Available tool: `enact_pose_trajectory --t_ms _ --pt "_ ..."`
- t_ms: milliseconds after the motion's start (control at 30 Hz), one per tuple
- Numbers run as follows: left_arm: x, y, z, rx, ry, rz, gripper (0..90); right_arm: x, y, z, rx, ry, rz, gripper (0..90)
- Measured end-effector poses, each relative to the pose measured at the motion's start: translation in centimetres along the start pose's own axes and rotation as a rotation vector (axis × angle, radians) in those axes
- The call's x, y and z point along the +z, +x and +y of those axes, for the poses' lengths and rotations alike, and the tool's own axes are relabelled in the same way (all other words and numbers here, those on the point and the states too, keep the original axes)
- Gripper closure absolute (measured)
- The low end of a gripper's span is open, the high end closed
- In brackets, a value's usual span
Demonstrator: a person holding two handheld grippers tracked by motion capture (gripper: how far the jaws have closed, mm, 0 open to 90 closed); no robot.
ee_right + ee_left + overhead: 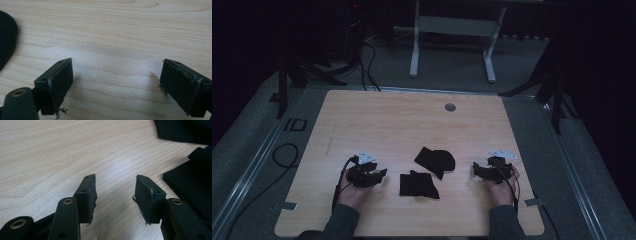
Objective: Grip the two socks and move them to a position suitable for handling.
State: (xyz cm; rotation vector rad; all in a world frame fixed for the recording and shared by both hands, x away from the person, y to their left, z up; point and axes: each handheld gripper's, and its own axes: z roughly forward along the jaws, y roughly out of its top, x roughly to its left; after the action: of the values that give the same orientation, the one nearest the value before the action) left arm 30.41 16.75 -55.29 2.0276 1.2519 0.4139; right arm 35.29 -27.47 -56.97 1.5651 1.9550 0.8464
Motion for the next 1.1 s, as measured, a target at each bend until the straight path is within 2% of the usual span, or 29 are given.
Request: enact_pose_trajectory --t_ms 567,700,733,867,900,933,967,1000,1100 --pt "0.4 -0.3 0.0 0.011 0.025 -0.002 53.2 -0.3 0.1 -0.3 0.008 -0.001 -0.008 11.1" --pt "0.5 -0.5 0.1 0.016 0.028 -0.005 53.1 -0.5 0.4 -0.4 0.009 -0.007 -0.009 18.3" --pt "0.5 -0.5 0.1 0.018 0.03 -0.004 53.1 -0.8 0.5 -0.2 0.002 0.007 -0.003 26.3" --pt "0.4 -0.6 0.1 0.025 0.033 -0.004 53.0 -1.3 0.3 -0.1 -0.002 0.026 0.008 39.7" --pt "0.4 -0.6 0.1 0.025 0.033 -0.004 53.0 -1.3 0.3 -0.1 -0.002 0.026 0.008 39.7" --pt "0.4 -0.6 0.1 0.027 0.033 -0.005 52.9 -1.6 0.2 -0.1 -0.001 0.029 0.03 45.2" --pt "0.4 -0.6 0.1 0.027 0.033 -0.005 53.0 -1.8 0.2 -0.1 -0.004 0.026 0.038 45.2" --pt "0.4 -0.6 0.1 0.027 0.034 -0.006 52.9 -2.0 0.4 -0.1 -0.017 0.025 0.056 50.8" --pt "0.3 -0.7 0.2 0.029 0.032 -0.009 52.9 -2.5 0.7 0.1 -0.042 0.021 0.07 54.6"
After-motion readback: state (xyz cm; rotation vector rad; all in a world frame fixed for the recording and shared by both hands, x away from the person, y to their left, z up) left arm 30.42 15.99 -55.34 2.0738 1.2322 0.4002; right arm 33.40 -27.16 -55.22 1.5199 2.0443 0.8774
